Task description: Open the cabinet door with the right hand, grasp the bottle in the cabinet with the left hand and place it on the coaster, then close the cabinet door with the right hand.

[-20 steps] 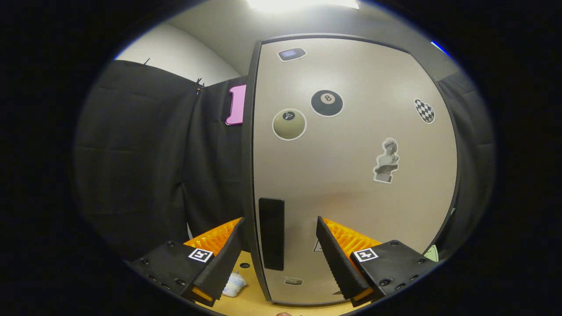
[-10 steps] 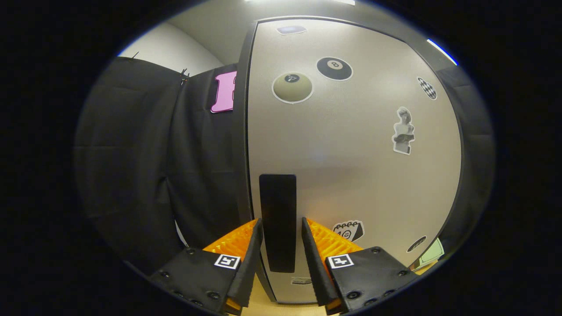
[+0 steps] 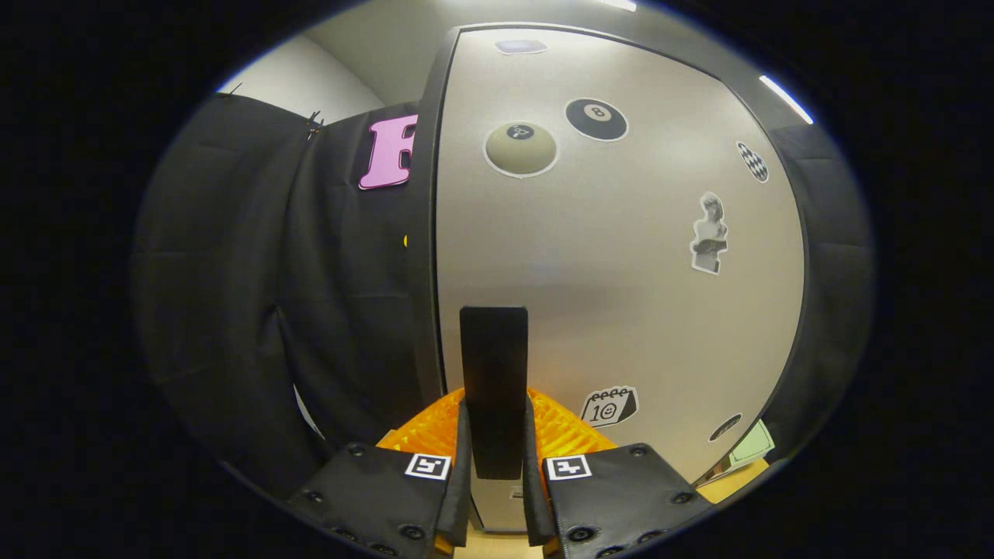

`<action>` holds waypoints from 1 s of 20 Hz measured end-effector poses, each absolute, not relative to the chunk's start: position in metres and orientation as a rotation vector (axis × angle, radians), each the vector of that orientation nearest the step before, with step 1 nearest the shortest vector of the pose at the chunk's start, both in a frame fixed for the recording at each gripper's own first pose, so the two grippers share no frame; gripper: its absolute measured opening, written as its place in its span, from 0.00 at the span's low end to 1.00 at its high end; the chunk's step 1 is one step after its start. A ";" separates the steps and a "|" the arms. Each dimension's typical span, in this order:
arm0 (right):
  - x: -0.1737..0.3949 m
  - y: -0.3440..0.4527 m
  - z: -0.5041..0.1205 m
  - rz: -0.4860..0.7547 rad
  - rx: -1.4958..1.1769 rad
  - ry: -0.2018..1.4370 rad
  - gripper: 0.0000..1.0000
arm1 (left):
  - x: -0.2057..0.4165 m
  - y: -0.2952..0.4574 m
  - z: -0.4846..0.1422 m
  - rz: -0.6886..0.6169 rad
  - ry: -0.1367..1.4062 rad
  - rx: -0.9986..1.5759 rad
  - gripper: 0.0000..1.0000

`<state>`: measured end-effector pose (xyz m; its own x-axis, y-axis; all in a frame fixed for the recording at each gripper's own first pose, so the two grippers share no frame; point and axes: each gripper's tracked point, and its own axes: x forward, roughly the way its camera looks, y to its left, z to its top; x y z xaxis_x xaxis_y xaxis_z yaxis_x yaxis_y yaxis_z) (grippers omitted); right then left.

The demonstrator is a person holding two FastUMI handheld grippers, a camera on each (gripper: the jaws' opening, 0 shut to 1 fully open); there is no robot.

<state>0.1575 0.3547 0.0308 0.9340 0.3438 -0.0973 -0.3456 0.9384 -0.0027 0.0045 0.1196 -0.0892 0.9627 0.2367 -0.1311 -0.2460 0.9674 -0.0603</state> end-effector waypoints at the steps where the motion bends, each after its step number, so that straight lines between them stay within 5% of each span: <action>1: 0.156 0.355 0.031 0.363 -0.004 0.102 0.25 | 0.004 0.120 -0.090 0.244 0.122 -0.084 0.87; 3: 0.154 0.353 0.031 0.369 0.004 0.085 0.18 | 0.004 0.119 -0.091 0.240 0.128 -0.090 0.86; 20: 0.093 0.328 0.034 0.665 -0.004 0.099 0.18 | -0.021 0.082 -0.054 0.347 0.147 -0.133 0.88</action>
